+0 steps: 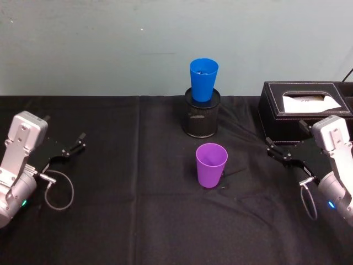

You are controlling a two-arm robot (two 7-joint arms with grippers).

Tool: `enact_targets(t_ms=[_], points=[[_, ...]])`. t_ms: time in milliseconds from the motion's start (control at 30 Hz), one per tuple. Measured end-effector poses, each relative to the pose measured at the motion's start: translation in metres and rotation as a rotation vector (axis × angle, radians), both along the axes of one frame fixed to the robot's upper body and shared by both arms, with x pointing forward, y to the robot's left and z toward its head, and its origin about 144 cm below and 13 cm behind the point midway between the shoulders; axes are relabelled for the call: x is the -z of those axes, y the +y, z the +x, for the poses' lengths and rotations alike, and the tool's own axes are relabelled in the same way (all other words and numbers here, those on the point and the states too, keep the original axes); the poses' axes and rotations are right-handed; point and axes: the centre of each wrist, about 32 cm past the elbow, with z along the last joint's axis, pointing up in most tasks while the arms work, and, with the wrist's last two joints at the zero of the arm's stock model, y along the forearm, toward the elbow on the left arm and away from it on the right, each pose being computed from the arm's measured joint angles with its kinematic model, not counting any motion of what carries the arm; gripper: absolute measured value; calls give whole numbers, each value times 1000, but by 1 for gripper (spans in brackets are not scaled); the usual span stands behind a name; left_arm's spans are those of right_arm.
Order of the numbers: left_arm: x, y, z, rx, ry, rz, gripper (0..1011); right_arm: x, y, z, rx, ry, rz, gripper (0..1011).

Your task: Pick up one cup with a gripper and tap it against the other cup.

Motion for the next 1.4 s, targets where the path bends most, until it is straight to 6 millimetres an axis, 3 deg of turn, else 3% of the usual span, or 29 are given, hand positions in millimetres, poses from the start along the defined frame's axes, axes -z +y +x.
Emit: enact_targets(t_ms=[433, 700, 1033, 1400], points=[[0, 0, 0, 0, 0, 0, 1000, 0, -2, 0, -11, 10, 12, 1002], [0, 0, 0, 0, 0, 0, 1000, 3, 3, -10, -78, 43, 34, 1002], [0, 0, 0, 0, 0, 0, 1000, 20, 17, -34, -220, 129, 127, 1002], [0, 0, 0, 0, 0, 0, 1000, 31, 38, -33, -317, 138, 270, 1002]])
